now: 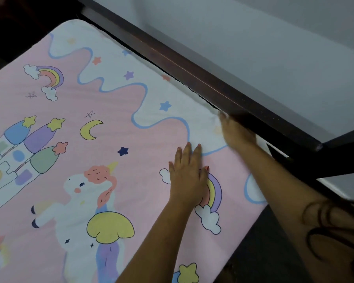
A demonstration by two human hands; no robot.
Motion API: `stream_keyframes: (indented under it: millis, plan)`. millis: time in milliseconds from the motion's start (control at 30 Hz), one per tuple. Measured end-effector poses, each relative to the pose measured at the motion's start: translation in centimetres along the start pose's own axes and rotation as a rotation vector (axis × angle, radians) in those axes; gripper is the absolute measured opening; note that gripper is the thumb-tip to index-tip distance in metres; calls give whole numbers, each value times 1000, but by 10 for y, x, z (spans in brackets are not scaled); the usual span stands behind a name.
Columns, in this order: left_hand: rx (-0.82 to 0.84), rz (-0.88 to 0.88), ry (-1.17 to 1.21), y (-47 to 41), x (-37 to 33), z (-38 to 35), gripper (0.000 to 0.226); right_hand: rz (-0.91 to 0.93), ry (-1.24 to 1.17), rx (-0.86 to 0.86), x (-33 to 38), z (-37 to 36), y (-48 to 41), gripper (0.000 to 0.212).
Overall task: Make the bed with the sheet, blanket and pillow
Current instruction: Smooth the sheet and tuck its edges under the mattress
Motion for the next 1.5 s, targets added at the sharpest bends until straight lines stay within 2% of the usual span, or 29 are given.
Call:
stream_keyframes:
  millis: [100,200,300,367,400,533,600,667,700,767,867,933,1033,1100,1167,1300,1367,1433,1500]
  plan:
    - [-244,-4,385,15,9,7,58,460,338,-163,22,-26,41,59]
    - [-459,168,473,37,37,8,64,735,321,-56,42,-78,98,50]
    - [-425,314,368,69,68,-5,66,866,409,115,41,-101,128,50]
    - [-362,320,199,86,80,-16,60,834,473,146,17,-88,116,53]
    - [-335,306,120,92,81,-22,58,783,494,100,1,-75,105,54]
    - [-247,285,-43,93,65,-29,62,428,582,-25,-58,-8,68,58]
    - [-187,198,-33,93,57,-31,61,274,529,-26,-62,7,67,58]
    - [-146,50,163,96,49,-27,52,185,497,-103,-46,1,79,61]
    - [-179,10,302,98,46,-19,50,200,469,-145,-29,-10,91,62]
    - [-346,40,483,108,49,-2,52,308,371,-192,10,-46,125,65]
    - [-597,222,534,129,77,12,50,558,277,-97,67,-107,185,59]
    - [-648,380,457,149,112,18,55,772,366,76,83,-138,217,54]
    - [-520,536,134,183,160,14,56,917,479,272,64,-151,209,53]
    - [-392,529,-28,203,181,5,54,864,536,263,46,-138,181,55]
    - [-319,461,-33,213,192,-1,55,739,597,169,27,-113,146,59]
    - [-251,374,448,211,194,18,44,409,680,-9,16,-71,105,59]
    - [-270,325,593,222,197,32,44,306,675,-50,33,-73,109,58]
    - [-380,323,602,240,205,42,48,363,608,-84,68,-95,126,59]
    - [-539,364,598,274,225,49,50,515,565,-29,116,-146,155,59]
Point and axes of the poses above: each hand's wrist, its own y-axis away from the middle knuckle, its own z-axis out of the back of the hand, x = y × z, the point moved 2 cm from there along -y, towards the middle knuckle, and after that the axes turned 9 degrees about z, right-handed, at the moved point
